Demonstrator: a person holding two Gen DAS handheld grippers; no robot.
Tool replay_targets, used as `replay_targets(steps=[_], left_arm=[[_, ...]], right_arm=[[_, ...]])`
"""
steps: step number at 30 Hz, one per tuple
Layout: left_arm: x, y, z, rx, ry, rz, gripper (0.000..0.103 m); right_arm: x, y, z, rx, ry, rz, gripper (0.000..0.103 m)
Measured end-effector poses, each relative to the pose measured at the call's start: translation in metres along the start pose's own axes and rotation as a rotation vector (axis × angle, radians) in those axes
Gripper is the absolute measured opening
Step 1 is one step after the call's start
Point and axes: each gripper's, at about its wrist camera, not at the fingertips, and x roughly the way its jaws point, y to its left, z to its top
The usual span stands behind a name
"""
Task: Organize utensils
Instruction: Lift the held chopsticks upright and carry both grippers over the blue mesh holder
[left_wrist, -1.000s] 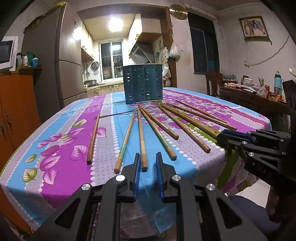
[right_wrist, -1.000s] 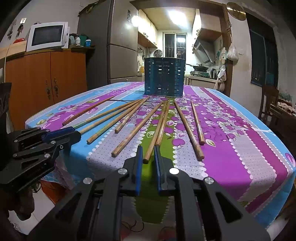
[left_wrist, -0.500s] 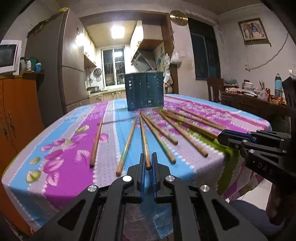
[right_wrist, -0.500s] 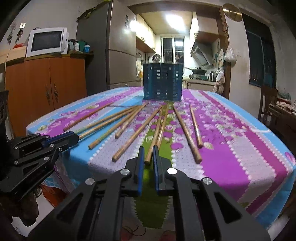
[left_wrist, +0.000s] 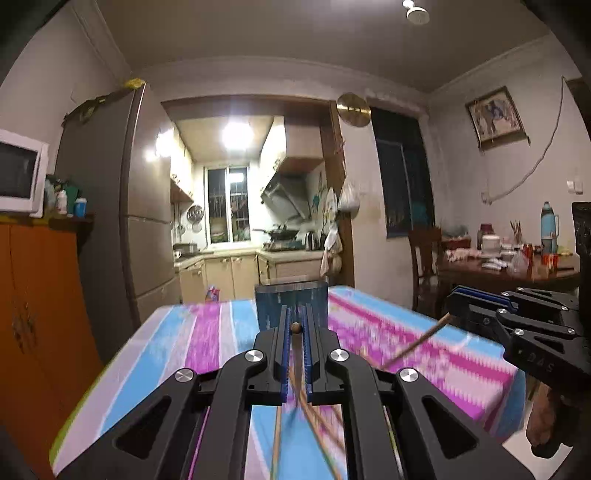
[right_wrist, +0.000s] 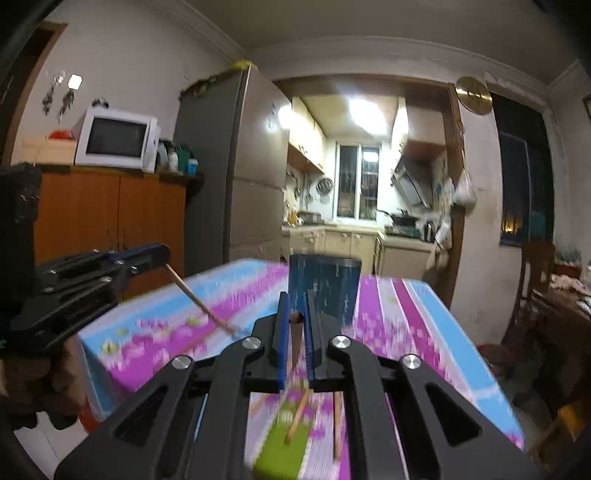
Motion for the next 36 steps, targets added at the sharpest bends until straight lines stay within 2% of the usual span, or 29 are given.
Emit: replay_targets(steps=[4,13,17,22,27,33,36], left_arm=[[0.031,0.002,0.029,0.007,0.002,0.000,0.007],[0.091,0.016,0.058,-0.048,0.109,-0.037,0.007],[0.112,0.014,0.069,-0.021,0.126,-0.044,0.007],[0.132,0.007,0.104,-0.001,0.084,-0.052,0.007],[0.163,0.009,0.167,-0.020,0.012,-0.048,0.007],[0.207,0.019,0.229,-0.050,-0.043,-0.020,0.007],[0.233,0.023,0.244,-0.059,-0.052,0.003,0.007]], right_arm=[[0.028,-0.011,0.037,-0.024,0.003,0.035,0.006],[0.081,-0.040,0.070,0.023,0.072,0.098,0.006],[0.092,-0.045,0.085,0.035,0.079,0.118,0.006],[0.112,-0.050,0.123,0.035,0.073,0.133,0.006],[0.136,-0.071,0.182,0.038,0.048,0.131,0.006],[0.179,-0.101,0.246,0.020,0.018,0.081,0.006],[0.203,-0.114,0.258,0.021,0.016,0.061,0.006]])
